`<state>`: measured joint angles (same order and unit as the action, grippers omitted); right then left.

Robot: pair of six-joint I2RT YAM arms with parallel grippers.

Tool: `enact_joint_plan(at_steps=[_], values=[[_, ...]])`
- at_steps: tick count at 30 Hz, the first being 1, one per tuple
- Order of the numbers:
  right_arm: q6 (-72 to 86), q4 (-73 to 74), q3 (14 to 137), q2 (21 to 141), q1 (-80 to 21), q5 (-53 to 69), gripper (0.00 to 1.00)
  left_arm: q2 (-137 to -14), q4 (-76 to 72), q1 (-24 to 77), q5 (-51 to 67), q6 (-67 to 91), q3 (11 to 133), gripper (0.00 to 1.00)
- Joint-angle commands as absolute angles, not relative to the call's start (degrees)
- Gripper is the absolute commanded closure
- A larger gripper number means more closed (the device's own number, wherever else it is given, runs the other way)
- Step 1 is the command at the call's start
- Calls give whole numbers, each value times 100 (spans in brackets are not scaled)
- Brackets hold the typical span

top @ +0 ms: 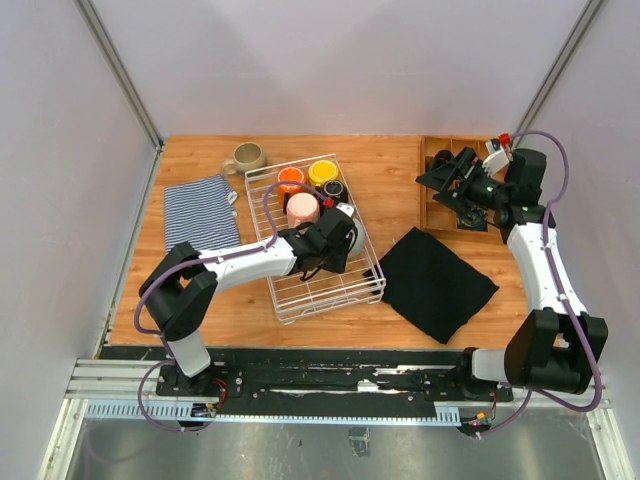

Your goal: Load the cups into the dish rack

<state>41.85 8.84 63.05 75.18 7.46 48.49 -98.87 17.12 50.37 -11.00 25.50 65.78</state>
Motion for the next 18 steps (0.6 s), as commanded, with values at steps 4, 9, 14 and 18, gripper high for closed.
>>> enact_joint_plan(at_steps=[4,9,14,18], values=[[4335,657,6142,7376,826,4939,1,-9707,1270,5105,-853,2635,6575,57],[4391,594,6126,7374,826,4939,1,-9612,1299,5115,-887,2663,6481,47],[4430,563,6123,7370,818,4948,1,-9524,1445,5124,-1042,2676,6428,44],[4443,560,6113,7365,817,4948,1,-9354,1510,5124,-1216,2663,6312,41]])
